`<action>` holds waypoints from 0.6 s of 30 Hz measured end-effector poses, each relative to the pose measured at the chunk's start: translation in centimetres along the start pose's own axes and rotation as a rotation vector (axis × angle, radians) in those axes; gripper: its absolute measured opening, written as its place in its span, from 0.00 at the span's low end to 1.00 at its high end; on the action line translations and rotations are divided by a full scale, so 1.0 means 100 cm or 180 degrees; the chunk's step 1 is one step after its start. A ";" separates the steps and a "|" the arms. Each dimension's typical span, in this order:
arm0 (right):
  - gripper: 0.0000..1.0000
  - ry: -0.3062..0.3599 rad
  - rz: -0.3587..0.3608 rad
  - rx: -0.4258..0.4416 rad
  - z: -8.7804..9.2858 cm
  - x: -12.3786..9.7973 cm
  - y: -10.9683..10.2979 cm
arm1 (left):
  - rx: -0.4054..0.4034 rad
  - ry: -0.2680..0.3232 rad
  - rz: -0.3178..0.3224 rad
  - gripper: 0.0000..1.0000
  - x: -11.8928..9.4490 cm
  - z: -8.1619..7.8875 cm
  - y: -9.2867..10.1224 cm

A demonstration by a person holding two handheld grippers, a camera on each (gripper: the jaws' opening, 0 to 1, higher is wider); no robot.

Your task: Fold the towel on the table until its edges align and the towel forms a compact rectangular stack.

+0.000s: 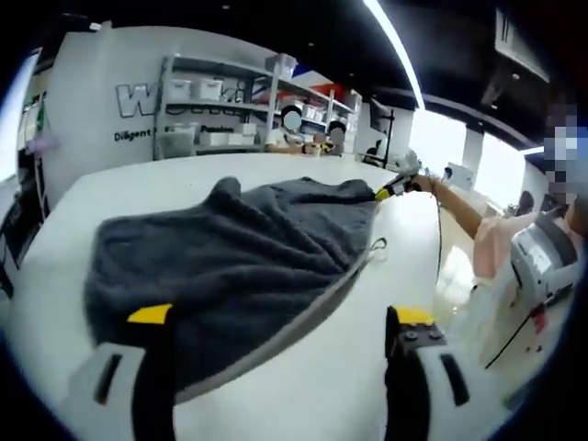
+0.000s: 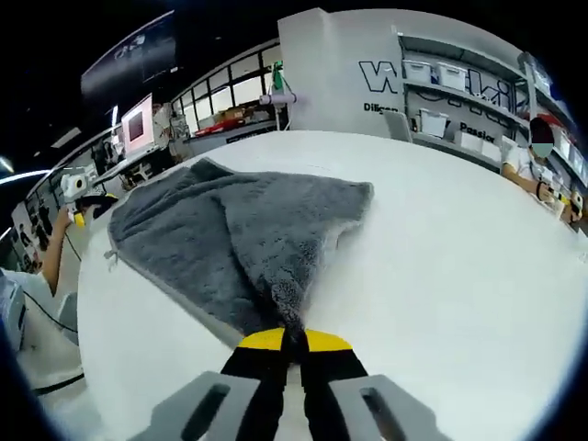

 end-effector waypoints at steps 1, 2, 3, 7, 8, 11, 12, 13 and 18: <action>0.05 -0.0002 0.0001 -0.0008 0.002 -0.005 -0.003 | 0.0001 -0.0005 0.0003 0.99 0.000 0.000 0.000; 0.05 -0.0004 0.0001 -0.0016 0.005 -0.009 -0.007 | 0.0002 -0.0010 0.0007 0.99 0.000 0.001 0.000; 0.05 -0.0007 0.0002 -0.0024 0.007 -0.014 -0.010 | 0.0003 -0.0015 0.0010 0.99 0.001 0.001 0.000; 0.05 -0.0011 0.0035 -0.0013 0.018 -0.026 -0.017 | 0.0009 -0.0019 0.0018 0.99 0.000 0.001 0.000; 0.05 -0.0010 0.0042 -0.0005 0.021 -0.028 -0.019 | 0.0010 -0.0018 0.0021 0.99 -0.001 0.001 -0.001; 0.05 -0.0012 0.0106 -0.0022 0.031 -0.035 -0.021 | 0.0014 -0.0038 0.0030 0.99 -0.001 0.002 -0.001; 0.05 -0.0014 0.0135 -0.0035 0.035 -0.037 -0.022 | 0.0015 -0.0048 0.0033 0.99 -0.001 0.003 -0.001; 0.05 -0.0021 0.0141 -0.0032 0.037 -0.038 -0.023 | 0.0016 -0.0060 0.0031 0.99 -0.001 0.003 -0.001; 0.05 0.0012 0.0221 0.0030 0.048 -0.053 -0.039 | 0.0022 -0.0072 0.0002 0.99 -0.006 0.004 -0.004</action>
Point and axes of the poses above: the point that each gripper's makers call its tool centre point, and the gripper's own axes: x roughly forward along the fingers, y roughly to its right, z roughly out of its underside, the point moved 4 cm from there along -x, roughly backward along the fingers, and after that the axes turned 4 degrees about y, right-handed, at the moved point
